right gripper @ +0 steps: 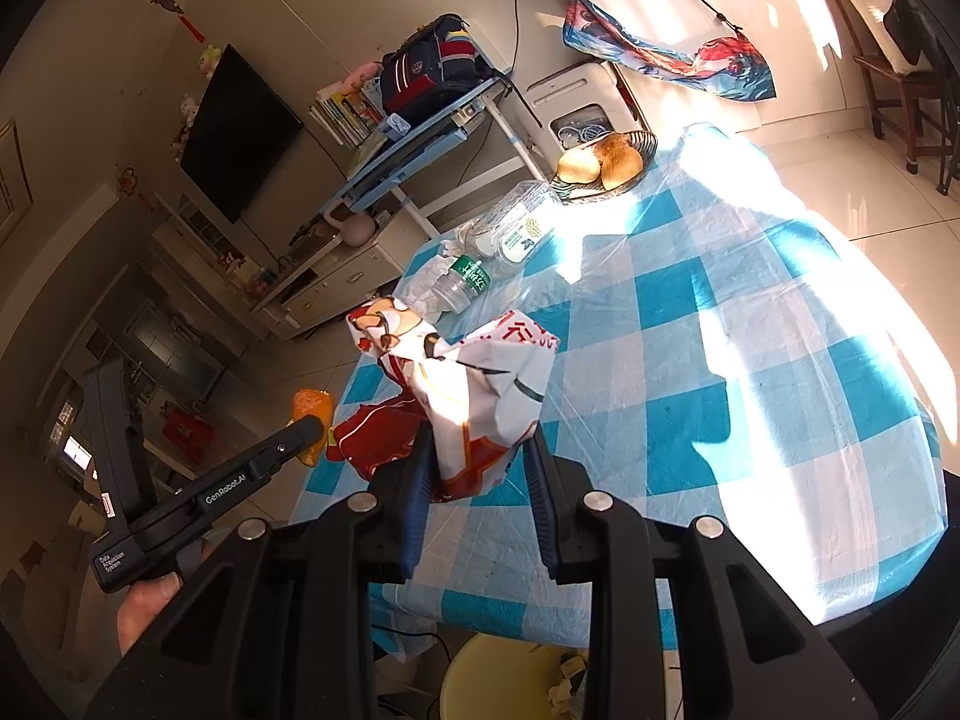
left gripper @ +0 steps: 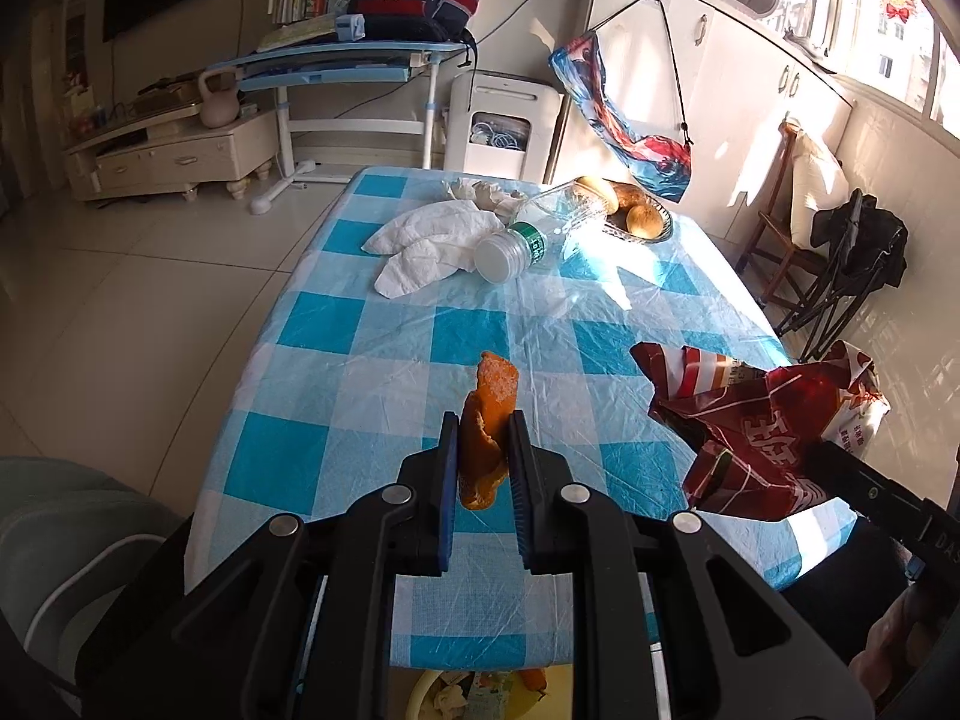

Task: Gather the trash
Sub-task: 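Carry the chip bag and orange peel toward the yellow basin with both grippers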

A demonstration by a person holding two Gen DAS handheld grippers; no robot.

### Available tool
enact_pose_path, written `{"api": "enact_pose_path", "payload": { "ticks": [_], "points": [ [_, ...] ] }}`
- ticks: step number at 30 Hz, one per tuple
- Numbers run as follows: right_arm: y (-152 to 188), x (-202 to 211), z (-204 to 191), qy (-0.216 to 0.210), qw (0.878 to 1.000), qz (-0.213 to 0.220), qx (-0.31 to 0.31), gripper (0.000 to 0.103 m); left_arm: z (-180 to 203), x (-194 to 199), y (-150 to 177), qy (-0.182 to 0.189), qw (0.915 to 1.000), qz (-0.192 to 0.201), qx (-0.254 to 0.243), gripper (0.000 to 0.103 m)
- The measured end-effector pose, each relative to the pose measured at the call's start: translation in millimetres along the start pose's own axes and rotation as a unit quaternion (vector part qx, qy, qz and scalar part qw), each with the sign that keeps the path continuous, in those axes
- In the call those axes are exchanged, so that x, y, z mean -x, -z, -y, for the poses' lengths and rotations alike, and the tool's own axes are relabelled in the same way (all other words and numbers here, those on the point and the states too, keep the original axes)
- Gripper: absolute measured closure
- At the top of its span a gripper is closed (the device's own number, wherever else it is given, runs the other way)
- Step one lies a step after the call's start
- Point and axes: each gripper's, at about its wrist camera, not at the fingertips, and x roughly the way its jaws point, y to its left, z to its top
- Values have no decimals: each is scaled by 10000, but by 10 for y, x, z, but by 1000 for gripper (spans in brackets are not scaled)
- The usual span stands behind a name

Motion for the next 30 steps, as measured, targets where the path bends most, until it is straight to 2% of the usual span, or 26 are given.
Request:
{"api": "enact_pose_path", "payload": {
  "ticks": [19, 30],
  "points": [
    [251, 291, -143, 73, 9994, -36, 351, 73, 168, 513, 251, 62, 9997, 179, -148, 87],
    [485, 363, -205, 156, 9979, -292, 548, 73, 216, 723, 426, 103, 9995, 209, -236, 87]
  ]
}}
